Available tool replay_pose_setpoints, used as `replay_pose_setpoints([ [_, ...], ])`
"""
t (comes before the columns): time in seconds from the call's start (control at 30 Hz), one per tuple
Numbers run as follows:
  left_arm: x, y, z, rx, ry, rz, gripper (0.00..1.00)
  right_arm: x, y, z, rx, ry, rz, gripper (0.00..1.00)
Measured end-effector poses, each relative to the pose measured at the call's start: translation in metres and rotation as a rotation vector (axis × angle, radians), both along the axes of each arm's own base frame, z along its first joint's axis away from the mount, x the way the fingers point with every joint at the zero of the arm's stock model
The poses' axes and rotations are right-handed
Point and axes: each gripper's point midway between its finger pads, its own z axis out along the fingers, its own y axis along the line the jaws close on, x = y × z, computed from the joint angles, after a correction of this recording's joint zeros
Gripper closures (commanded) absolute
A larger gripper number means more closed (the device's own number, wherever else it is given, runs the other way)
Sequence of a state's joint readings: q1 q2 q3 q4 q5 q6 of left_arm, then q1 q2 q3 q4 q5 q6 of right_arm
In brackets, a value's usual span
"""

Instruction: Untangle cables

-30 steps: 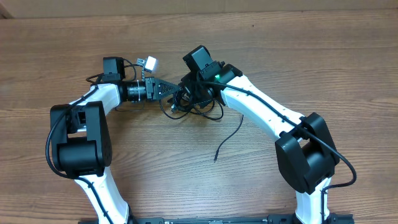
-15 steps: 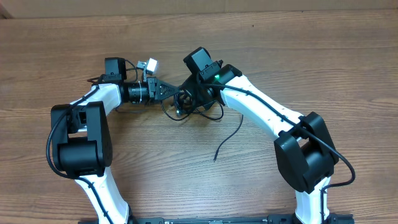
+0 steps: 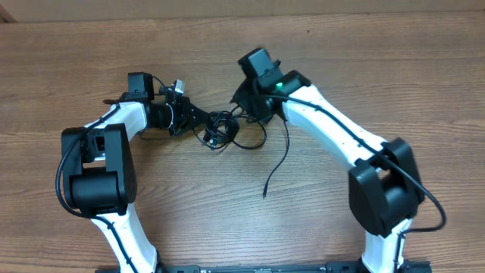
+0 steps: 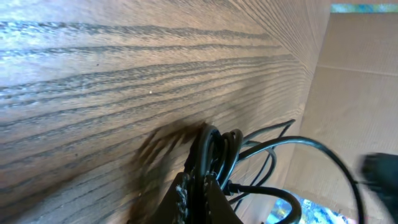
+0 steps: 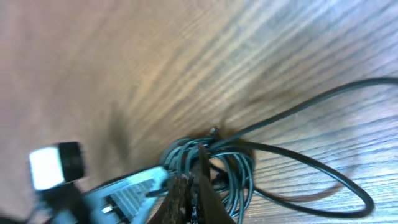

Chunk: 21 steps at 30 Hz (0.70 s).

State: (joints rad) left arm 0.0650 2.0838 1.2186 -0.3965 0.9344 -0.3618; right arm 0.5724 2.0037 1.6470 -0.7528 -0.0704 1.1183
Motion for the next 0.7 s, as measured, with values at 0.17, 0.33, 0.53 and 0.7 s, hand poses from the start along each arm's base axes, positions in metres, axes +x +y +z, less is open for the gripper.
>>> replay_pose_setpoints([
  [0.17, 0.001, 0.0, 0.001, -0.005, -0.006, -0.001, 0.96, 0.0, 0.0, 0.018, 0.018, -0.037, 0.01, 0.74],
  [0.33, 0.005, -0.008, 0.015, -0.07, -0.102, -0.058, 0.96, 0.004, 0.004, 0.022, 0.031, -0.059, 0.02, 0.68],
  [0.53, 0.002, -0.021, 0.041, -0.199, -0.242, -0.161, 0.96, 0.001, 0.01, 0.023, 0.048, -0.054, 0.016, 0.65],
  [0.7, -0.001, -0.028, 0.05, -0.245, -0.29, -0.201, 0.96, -0.004, 0.017, 0.023, 0.106, -0.005, -0.019, 0.58],
])
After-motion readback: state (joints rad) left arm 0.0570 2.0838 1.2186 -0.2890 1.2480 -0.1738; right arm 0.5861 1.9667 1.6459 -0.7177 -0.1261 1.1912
